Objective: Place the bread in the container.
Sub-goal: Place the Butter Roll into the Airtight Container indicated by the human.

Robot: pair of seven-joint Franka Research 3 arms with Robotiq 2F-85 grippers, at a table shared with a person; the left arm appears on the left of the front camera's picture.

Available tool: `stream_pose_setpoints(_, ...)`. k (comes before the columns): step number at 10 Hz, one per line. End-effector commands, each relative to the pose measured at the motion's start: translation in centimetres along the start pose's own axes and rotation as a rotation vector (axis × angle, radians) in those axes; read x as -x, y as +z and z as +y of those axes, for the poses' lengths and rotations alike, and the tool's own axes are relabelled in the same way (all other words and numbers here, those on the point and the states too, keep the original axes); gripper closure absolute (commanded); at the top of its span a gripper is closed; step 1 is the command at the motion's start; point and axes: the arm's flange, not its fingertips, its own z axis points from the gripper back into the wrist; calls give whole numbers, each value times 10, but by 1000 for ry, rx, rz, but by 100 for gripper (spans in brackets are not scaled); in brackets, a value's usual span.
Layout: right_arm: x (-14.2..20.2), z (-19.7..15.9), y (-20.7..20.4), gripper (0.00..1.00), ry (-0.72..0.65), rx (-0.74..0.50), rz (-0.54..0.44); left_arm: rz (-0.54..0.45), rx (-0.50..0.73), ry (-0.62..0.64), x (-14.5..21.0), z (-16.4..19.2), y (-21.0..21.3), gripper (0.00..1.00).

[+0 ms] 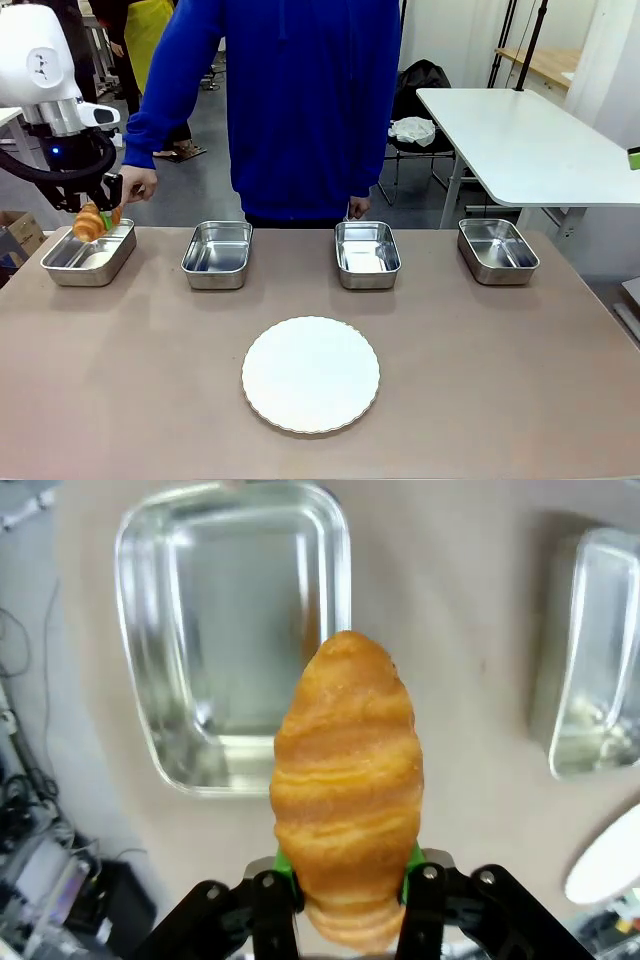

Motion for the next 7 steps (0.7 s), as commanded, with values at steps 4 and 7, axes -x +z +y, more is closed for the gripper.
stream_pose_setpoints(4,-2,1,1,0,7,-4,-10,-105,46,1,-37,47,-41,58)
stream_pose_setpoints(7,-2,1,1,0,7,-4,-10,-235,58,-17,-27,54,-52,58)
